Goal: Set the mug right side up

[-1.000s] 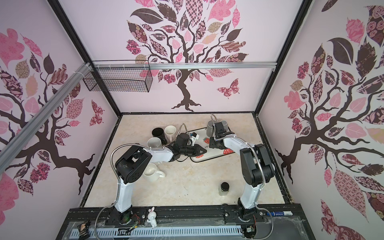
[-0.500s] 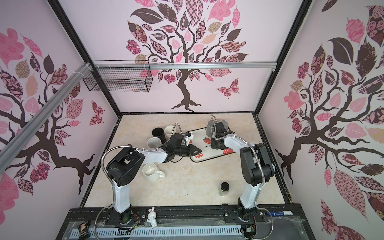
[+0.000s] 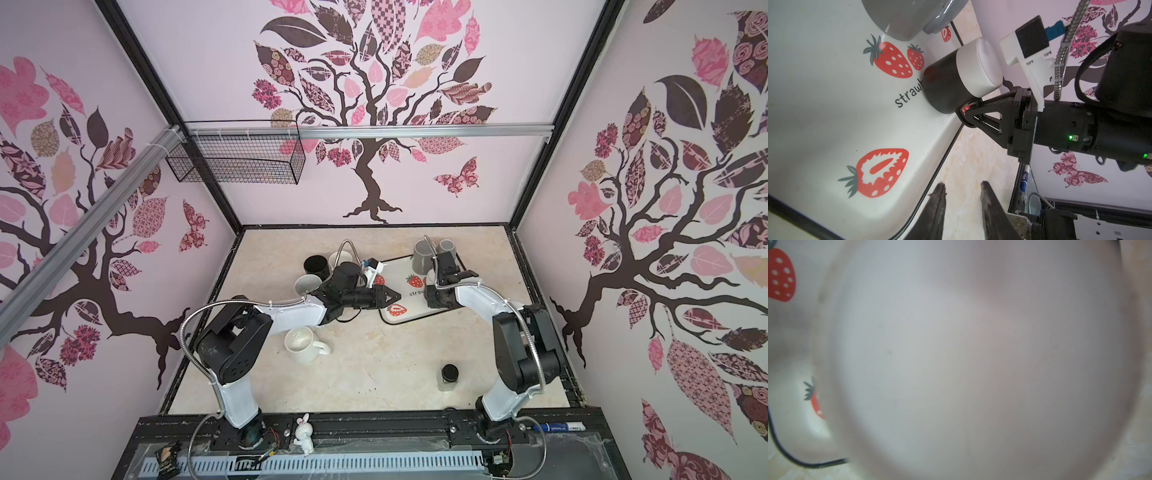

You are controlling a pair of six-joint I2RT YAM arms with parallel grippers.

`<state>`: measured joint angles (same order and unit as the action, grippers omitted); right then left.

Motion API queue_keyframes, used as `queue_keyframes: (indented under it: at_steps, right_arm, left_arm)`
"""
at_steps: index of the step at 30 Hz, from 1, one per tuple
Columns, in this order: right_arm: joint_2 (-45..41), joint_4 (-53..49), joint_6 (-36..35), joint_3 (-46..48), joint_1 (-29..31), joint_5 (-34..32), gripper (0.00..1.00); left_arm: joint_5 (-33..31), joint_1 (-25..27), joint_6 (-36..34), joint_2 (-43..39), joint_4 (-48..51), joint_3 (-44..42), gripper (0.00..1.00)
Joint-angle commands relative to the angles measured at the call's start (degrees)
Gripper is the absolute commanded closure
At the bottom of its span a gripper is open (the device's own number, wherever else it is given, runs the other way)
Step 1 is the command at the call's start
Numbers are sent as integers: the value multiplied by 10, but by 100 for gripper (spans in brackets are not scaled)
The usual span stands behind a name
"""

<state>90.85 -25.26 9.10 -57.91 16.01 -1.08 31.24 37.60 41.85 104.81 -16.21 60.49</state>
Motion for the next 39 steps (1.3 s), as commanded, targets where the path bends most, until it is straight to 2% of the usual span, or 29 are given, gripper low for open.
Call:
queue_keyframes:
  at_steps: [1,8,11,14,18,26,29,34,39]
  right_arm:
    - [-72,87,7,-3,2,49,100]
    - [-124,170,57,19,2,129,100]
    - [-144,193,78,29,2,135,100]
    - [-170,223,99,43,2,155,100]
    - [-200,303,147,69,2,217,100]
    - [-189,472,293,72,2,372,100]
    - [-179,563,369,83,2,413,100]
    - [-167,648,453,93,3,447,100]
    - [-169,647,461,92,13,451,100]
  left_arm:
    - [-24,-11,-30,-46,19,-24,63]
    - [-66,-19,-46,-113,40,-42,57]
    - [-106,-20,-29,-141,27,-64,56]
    - [-149,-20,-6,-168,-7,-98,55]
    - [-165,-21,30,-194,-78,-131,55]
    - [-58,-32,124,-184,-225,-136,47]
    - [-18,-34,171,-160,-263,-118,48]
    - [-4,-34,231,-135,-309,-102,54]
    - [17,-34,251,-121,-330,-85,58]
